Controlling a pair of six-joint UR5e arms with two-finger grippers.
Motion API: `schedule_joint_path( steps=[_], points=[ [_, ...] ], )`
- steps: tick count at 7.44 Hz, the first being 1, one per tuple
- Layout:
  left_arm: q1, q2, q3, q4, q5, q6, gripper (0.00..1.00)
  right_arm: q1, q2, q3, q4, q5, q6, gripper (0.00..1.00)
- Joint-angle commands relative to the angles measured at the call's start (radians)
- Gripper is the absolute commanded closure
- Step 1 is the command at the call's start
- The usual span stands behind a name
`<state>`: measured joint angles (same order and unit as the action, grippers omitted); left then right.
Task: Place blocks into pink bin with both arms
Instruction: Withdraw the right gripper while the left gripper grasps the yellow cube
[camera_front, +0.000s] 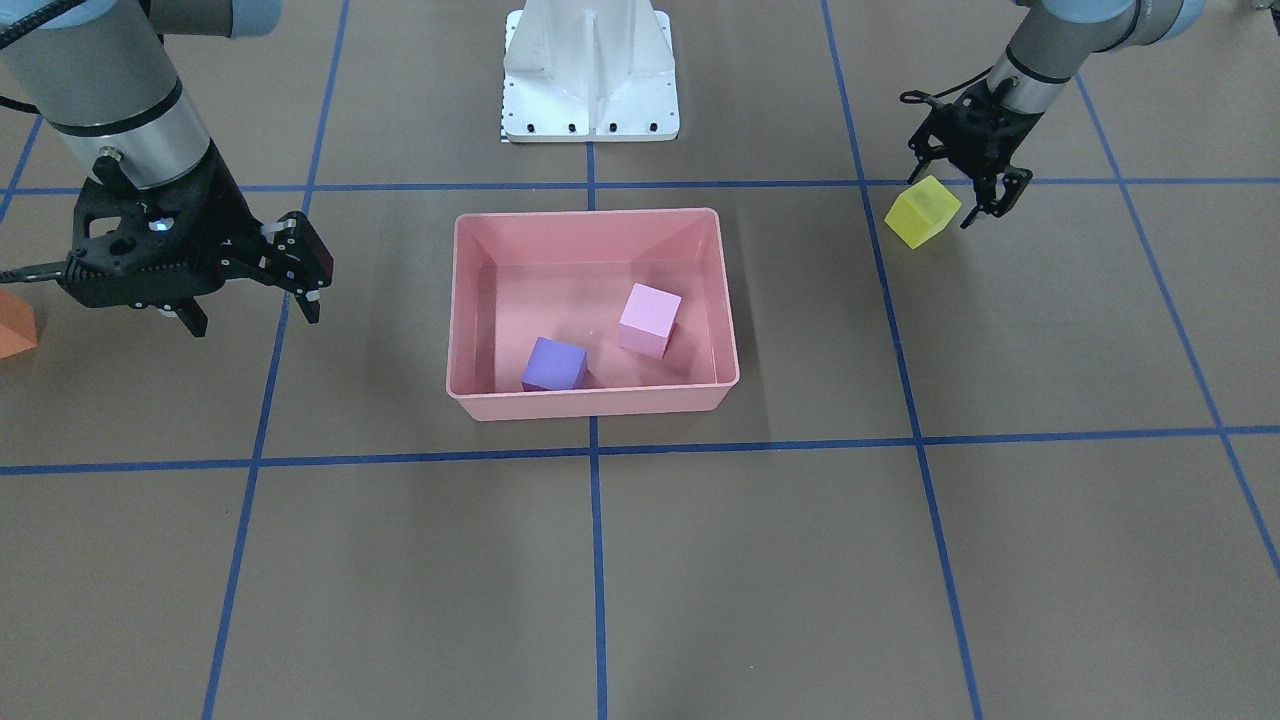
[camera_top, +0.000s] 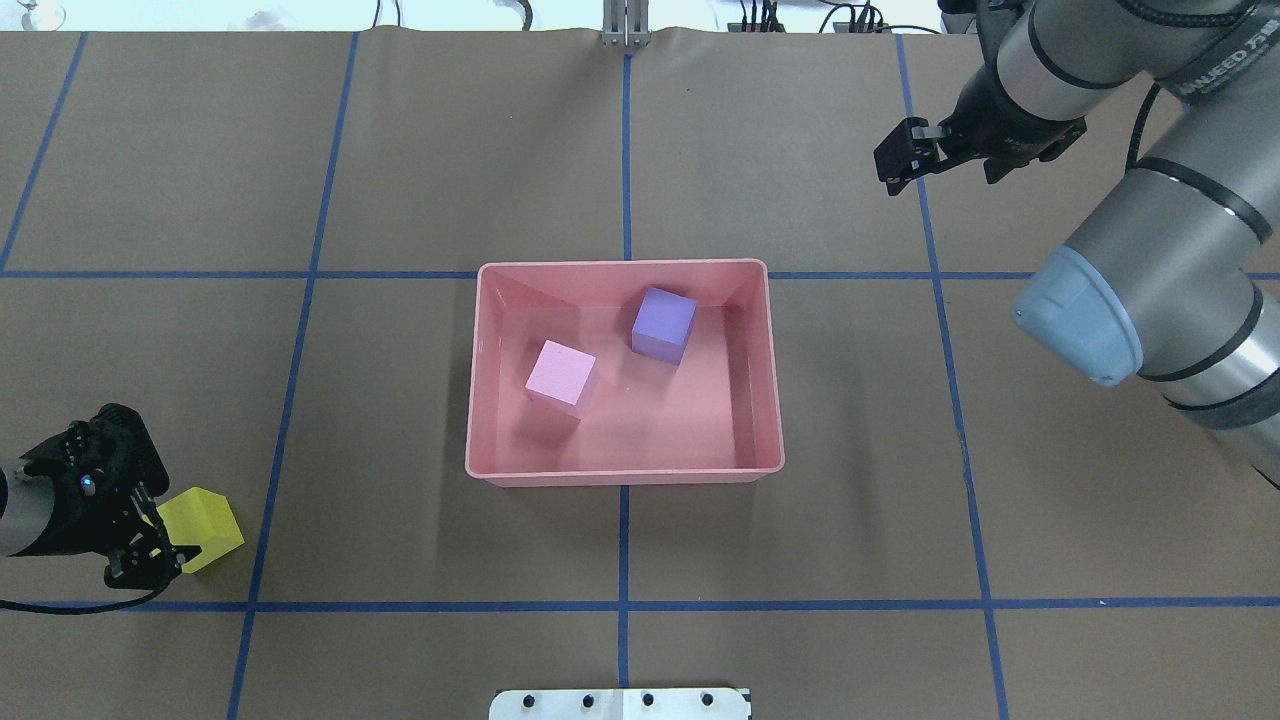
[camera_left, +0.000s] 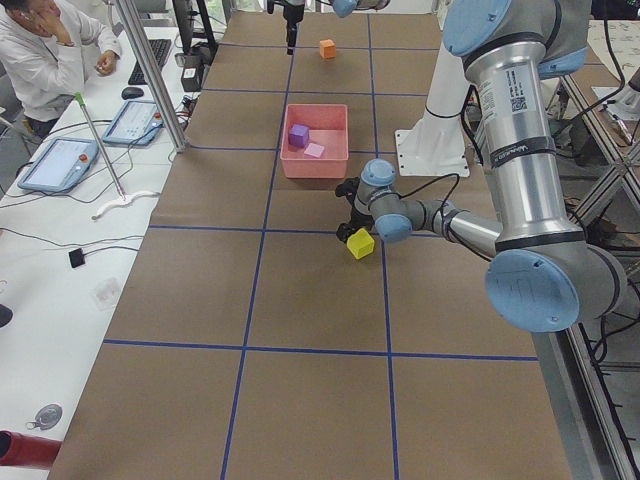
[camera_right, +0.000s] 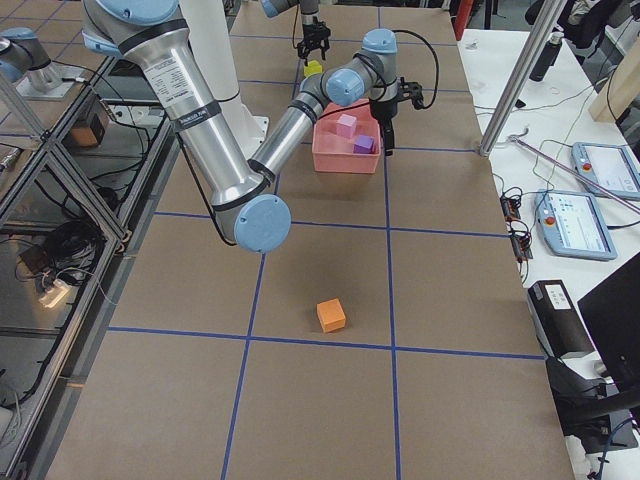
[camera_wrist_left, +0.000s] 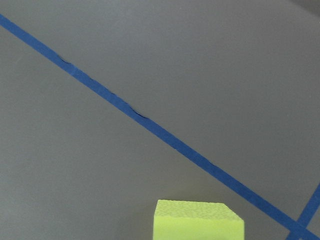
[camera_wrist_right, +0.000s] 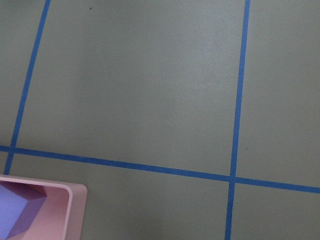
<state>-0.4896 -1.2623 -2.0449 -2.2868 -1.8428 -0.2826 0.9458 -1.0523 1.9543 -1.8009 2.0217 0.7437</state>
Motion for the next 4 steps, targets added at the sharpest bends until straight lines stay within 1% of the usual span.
schedule_joint_path(
  steps=[1,4],
  points=[
    [0.032,-0.002,0.018,0.001,0.004,-0.007,0.01,0.001,-0.009,0.006,0.000,0.000,-0.003,0.00],
    [0.042,-0.038,0.090,0.000,0.029,-0.007,0.01,0.001,-0.011,0.006,0.000,0.000,-0.003,0.00]
  ],
)
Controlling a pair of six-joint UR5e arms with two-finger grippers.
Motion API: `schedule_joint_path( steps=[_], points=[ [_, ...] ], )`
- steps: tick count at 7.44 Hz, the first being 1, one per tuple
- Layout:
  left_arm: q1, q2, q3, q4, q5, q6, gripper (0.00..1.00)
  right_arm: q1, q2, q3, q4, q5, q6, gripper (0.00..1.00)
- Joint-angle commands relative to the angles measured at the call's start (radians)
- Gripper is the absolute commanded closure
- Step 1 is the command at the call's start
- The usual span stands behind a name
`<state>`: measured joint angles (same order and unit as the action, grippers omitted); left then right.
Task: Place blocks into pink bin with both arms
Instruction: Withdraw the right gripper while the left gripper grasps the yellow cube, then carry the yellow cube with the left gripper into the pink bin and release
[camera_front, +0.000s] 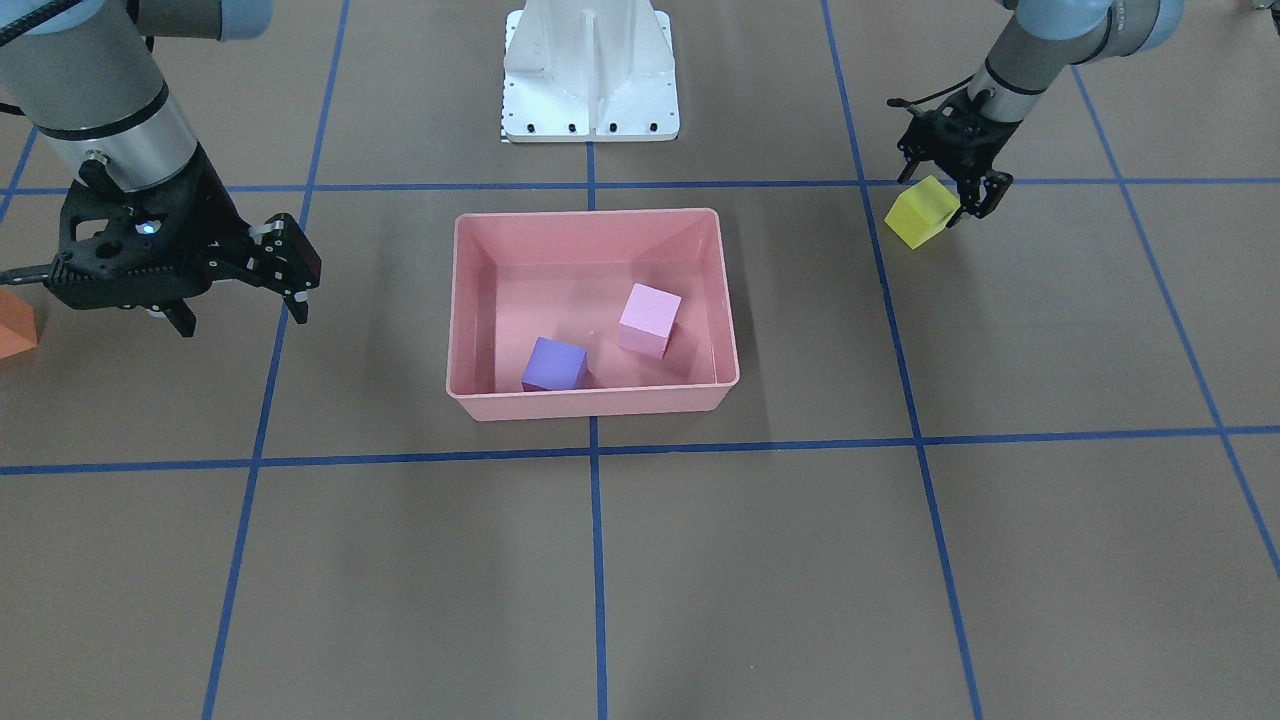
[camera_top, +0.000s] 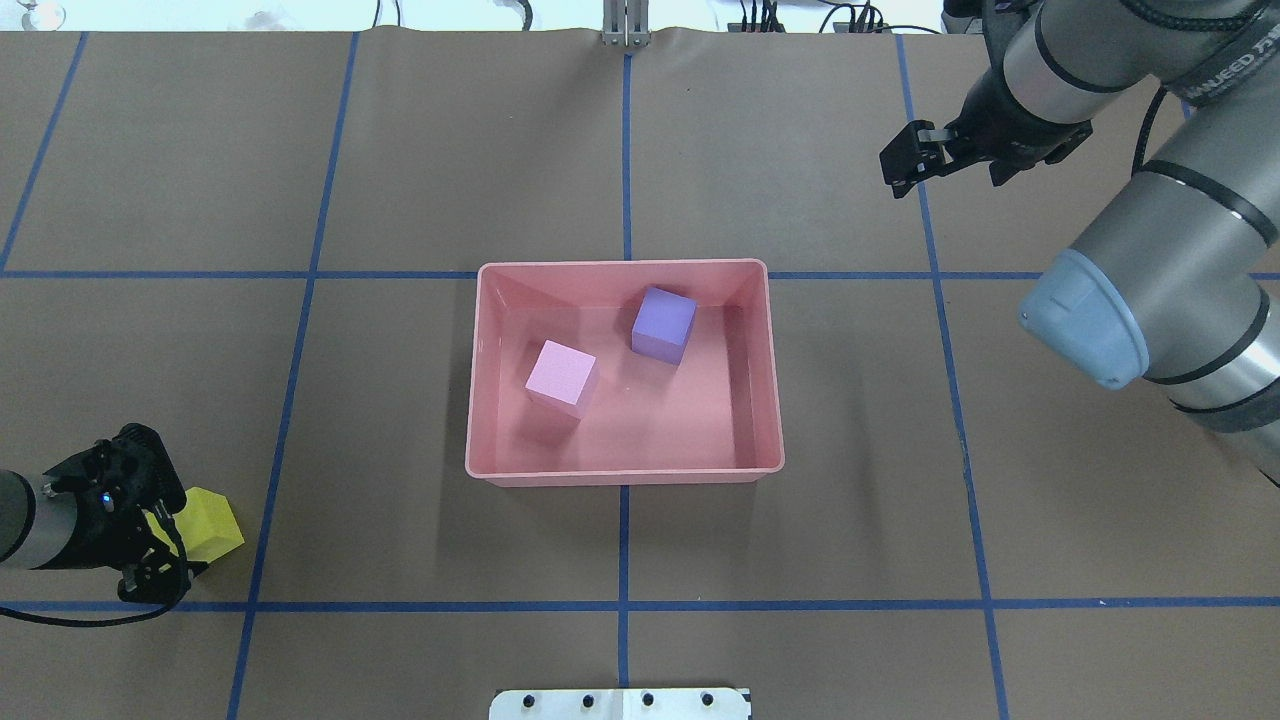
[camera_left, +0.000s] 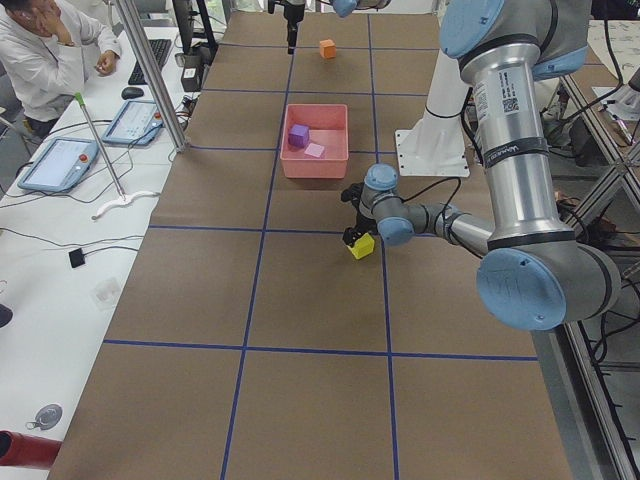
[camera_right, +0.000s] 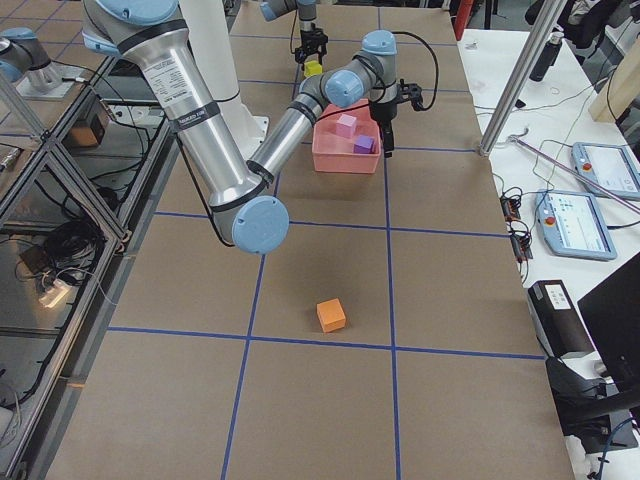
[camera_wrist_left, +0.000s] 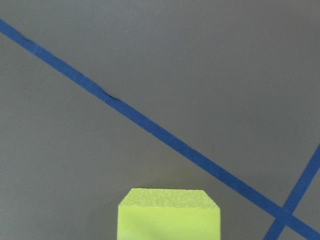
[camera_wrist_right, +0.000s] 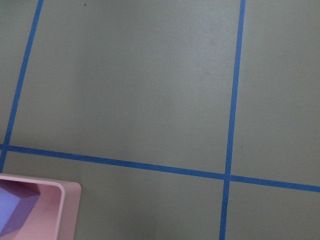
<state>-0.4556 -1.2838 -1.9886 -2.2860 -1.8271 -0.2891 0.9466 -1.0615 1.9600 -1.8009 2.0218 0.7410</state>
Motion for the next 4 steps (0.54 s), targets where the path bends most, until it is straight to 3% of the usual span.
schedule_joint_path(
  steps=[1,2,3,4],
  points=[
    [0.015,-0.037,0.051,-0.001,0.015,-0.007,0.01,0.000,-0.002,0.000,0.000,0.000,0.000,0.00],
    [0.015,-0.038,0.051,-0.001,0.014,-0.021,0.15,0.000,-0.002,0.002,0.000,0.000,0.000,0.00],
    [0.020,-0.038,0.051,0.000,0.015,-0.044,0.56,0.001,-0.002,0.002,0.000,0.002,-0.002,0.00],
    [0.020,-0.038,0.048,0.000,0.011,-0.047,0.83,0.009,0.000,0.002,0.000,0.003,-0.005,0.00]
  ],
)
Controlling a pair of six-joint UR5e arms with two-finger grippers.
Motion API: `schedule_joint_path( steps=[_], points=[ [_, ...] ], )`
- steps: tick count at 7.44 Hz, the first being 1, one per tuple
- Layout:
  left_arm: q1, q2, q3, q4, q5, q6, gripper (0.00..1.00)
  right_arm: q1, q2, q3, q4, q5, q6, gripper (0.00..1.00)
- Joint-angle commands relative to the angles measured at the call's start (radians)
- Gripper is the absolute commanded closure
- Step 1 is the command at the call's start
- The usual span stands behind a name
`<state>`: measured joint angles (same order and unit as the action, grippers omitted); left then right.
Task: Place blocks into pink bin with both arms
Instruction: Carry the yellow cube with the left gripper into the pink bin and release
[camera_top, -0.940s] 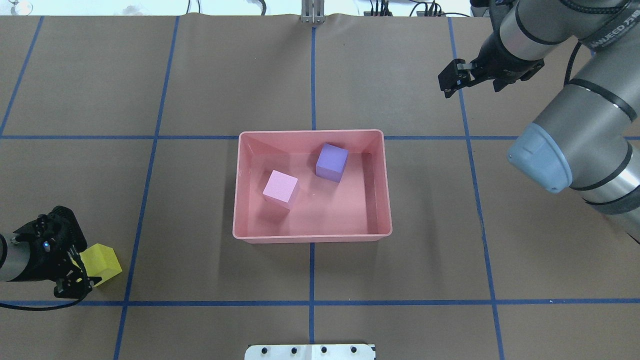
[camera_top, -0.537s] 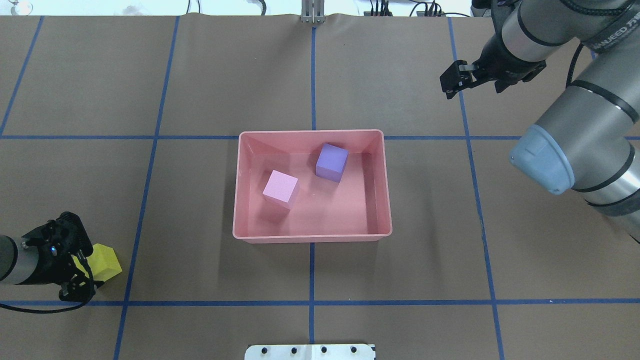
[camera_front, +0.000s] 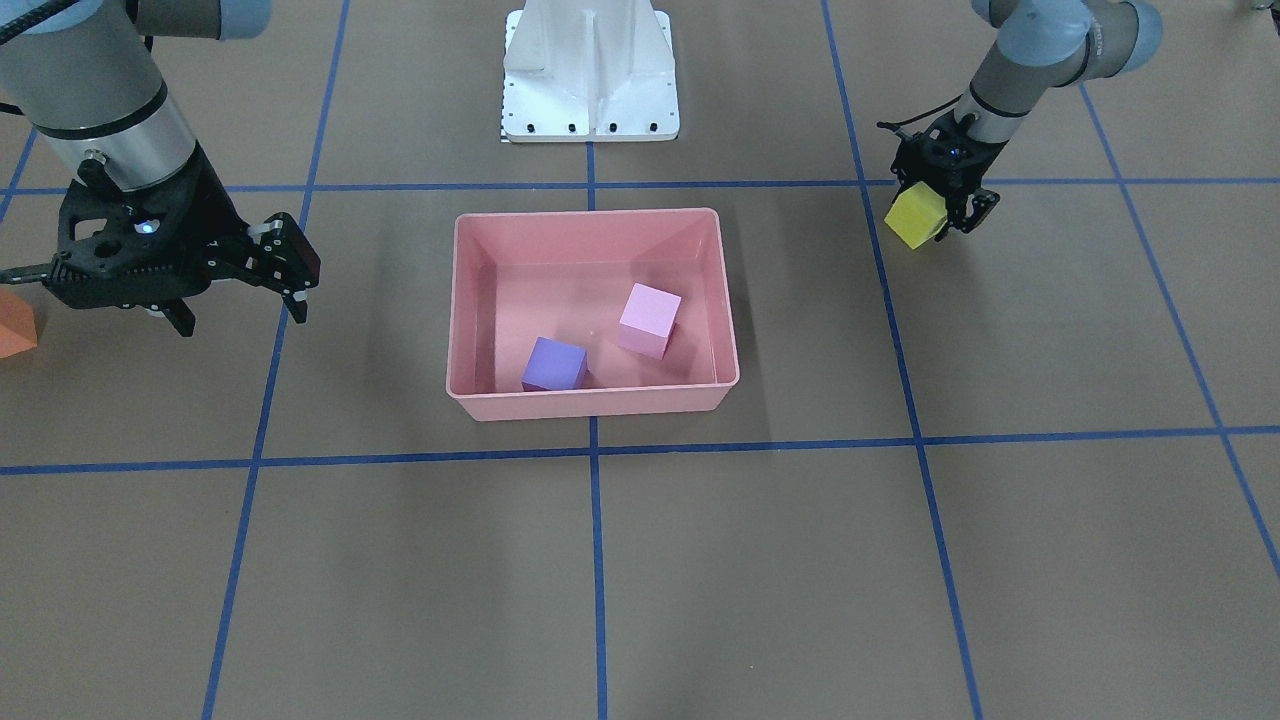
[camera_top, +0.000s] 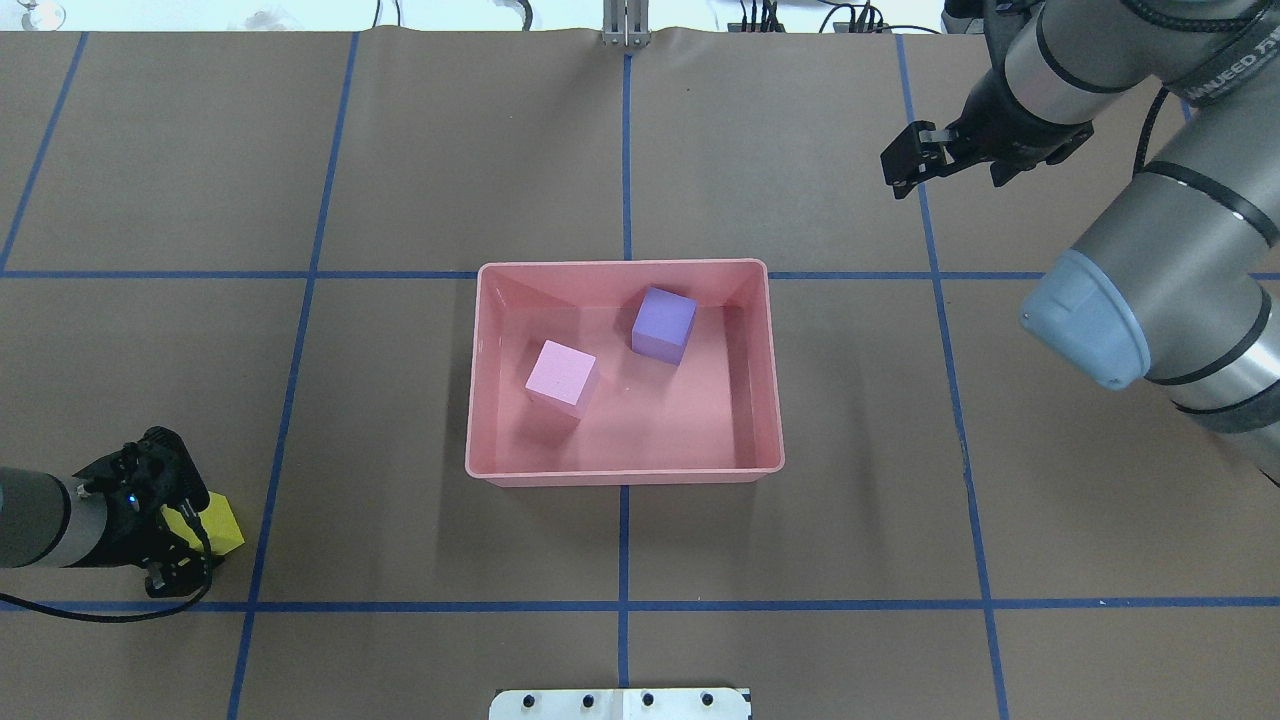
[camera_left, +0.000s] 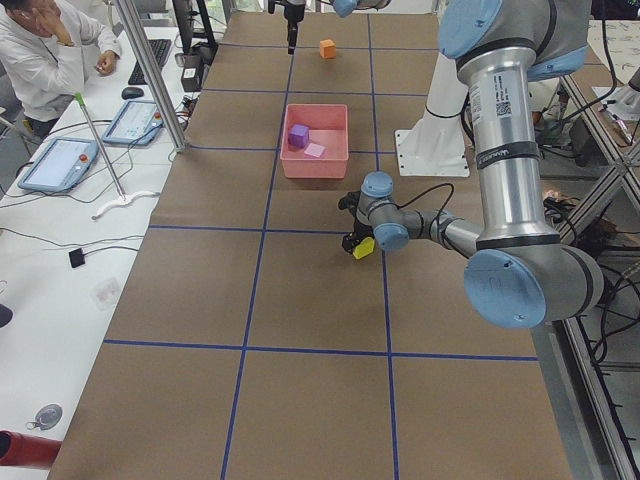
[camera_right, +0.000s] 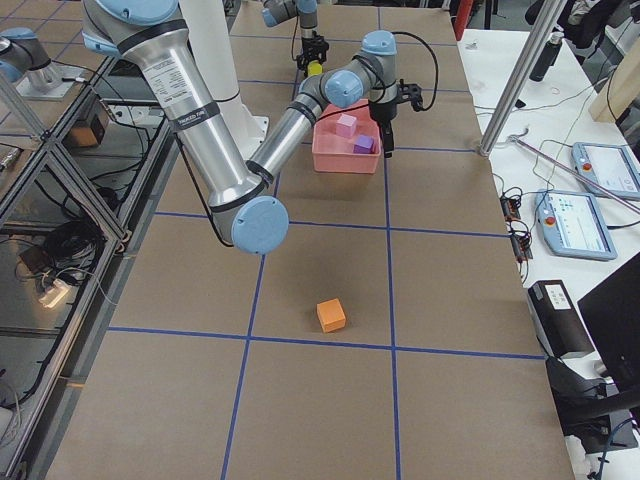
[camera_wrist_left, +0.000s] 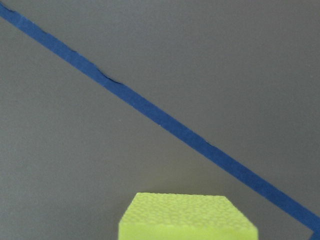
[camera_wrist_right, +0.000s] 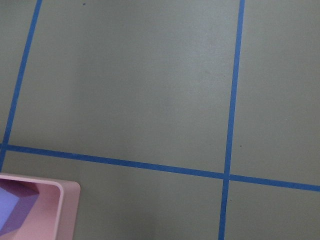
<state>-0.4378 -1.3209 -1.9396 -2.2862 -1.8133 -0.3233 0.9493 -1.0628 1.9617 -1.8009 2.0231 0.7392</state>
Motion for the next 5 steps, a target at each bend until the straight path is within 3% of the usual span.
schedule_joint_path(
  steps=[1,3,5],
  points=[
    [0.001,-0.001,-0.024,0.004,-0.014,-0.013,0.96,0.022,0.000,-0.001,-0.002,0.005,-0.033,0.00],
    [-0.037,-0.004,-0.067,0.022,-0.110,-0.014,0.96,0.078,-0.032,-0.003,-0.002,0.066,-0.120,0.00],
    [-0.154,-0.145,-0.078,0.159,-0.112,-0.031,0.94,0.129,-0.103,-0.001,0.000,0.083,-0.248,0.00]
  ],
)
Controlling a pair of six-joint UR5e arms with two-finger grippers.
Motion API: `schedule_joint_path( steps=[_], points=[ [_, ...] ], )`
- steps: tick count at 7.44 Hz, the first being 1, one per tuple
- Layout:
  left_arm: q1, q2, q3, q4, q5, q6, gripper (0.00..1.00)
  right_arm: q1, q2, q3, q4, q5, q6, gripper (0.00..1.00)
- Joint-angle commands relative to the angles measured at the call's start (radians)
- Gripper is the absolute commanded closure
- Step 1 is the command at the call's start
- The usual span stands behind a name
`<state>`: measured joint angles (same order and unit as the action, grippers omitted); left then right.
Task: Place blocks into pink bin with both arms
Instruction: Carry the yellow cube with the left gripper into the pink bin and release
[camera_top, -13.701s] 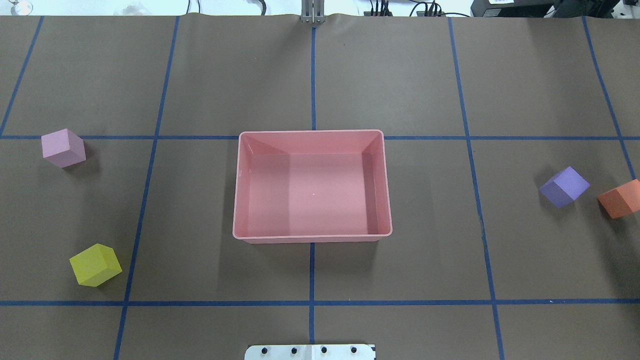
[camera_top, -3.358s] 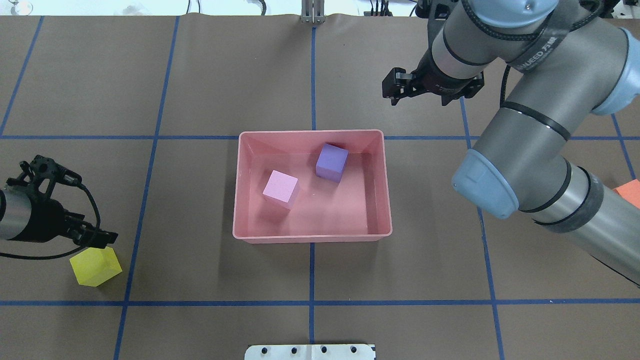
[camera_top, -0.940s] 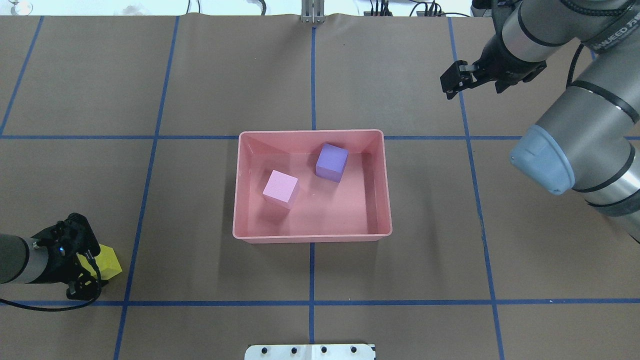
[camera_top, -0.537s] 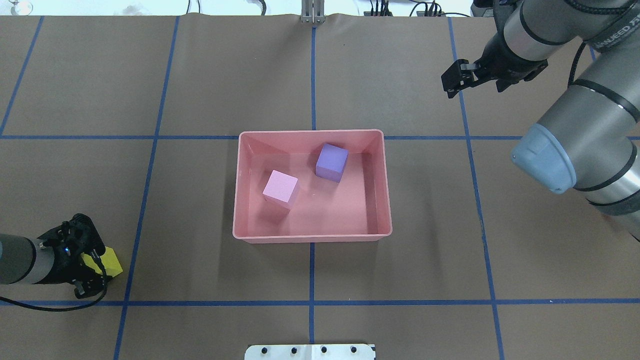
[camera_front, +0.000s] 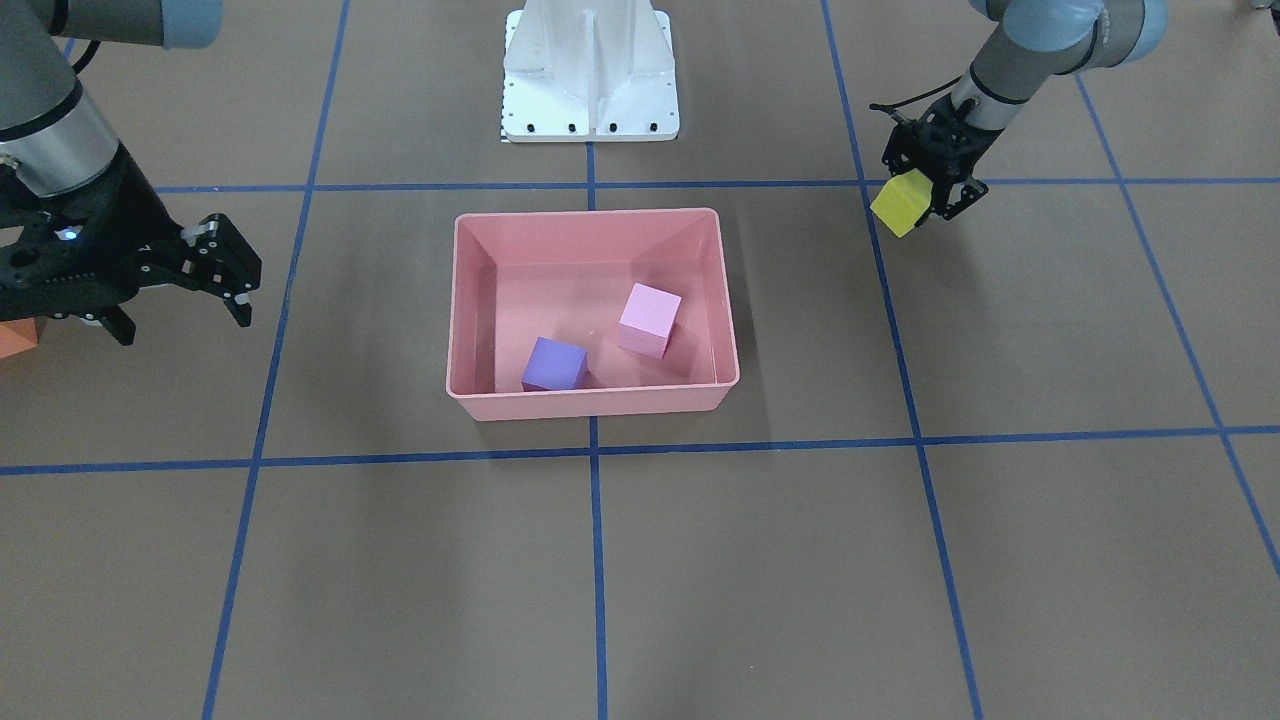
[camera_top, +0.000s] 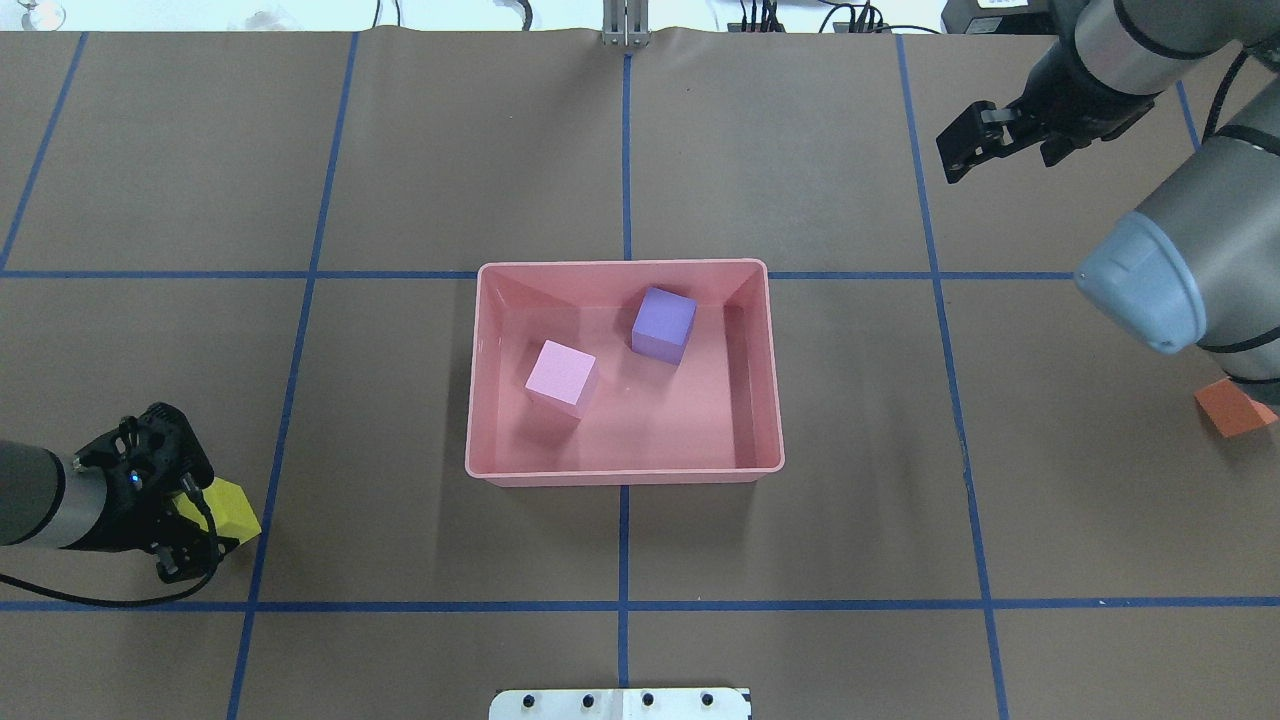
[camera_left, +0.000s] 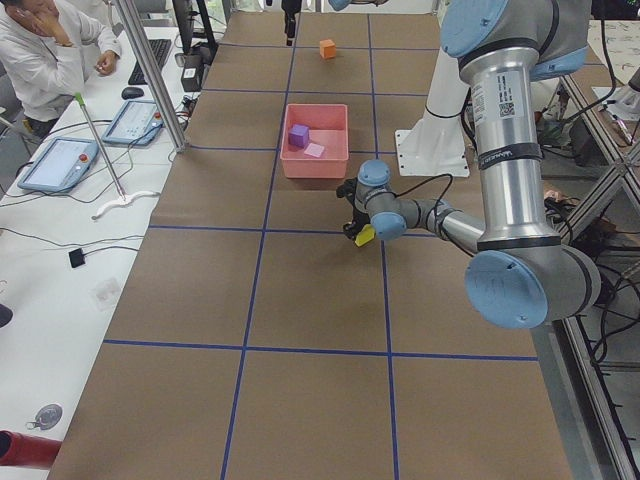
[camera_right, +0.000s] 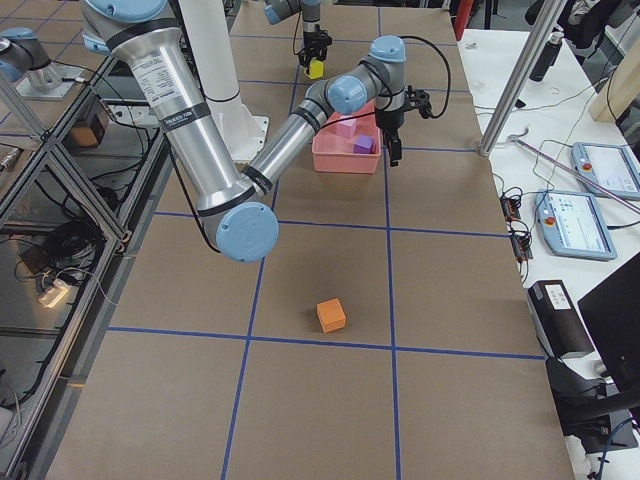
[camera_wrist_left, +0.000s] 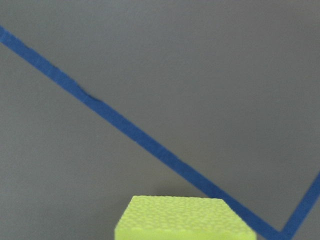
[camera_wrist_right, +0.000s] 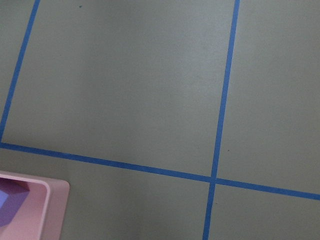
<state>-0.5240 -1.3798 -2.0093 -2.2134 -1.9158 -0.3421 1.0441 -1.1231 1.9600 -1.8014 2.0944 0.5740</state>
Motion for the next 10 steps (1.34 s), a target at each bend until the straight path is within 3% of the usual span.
schedule_joint_path(
  steps=[1,4,6,8,10],
  points=[
    [-0.095,-0.213,-0.008,0.203,-0.009,-0.140,0.93,0.056,-0.081,0.000,0.017,0.015,-0.117,0.00],
    [-0.169,-0.581,-0.008,0.595,-0.012,-0.292,0.89,0.125,-0.310,-0.007,0.244,0.091,-0.218,0.00],
    [-0.162,-0.791,0.035,0.768,-0.012,-0.406,0.89,0.169,-0.436,-0.015,0.322,0.092,-0.317,0.00],
    [-0.104,-0.969,0.176,0.791,-0.006,-0.558,0.80,0.189,-0.567,-0.039,0.478,0.093,-0.338,0.00],
    [-0.044,-1.037,0.231,0.791,0.000,-0.636,0.73,0.207,-0.689,-0.041,0.591,0.098,-0.368,0.00]
  ],
)
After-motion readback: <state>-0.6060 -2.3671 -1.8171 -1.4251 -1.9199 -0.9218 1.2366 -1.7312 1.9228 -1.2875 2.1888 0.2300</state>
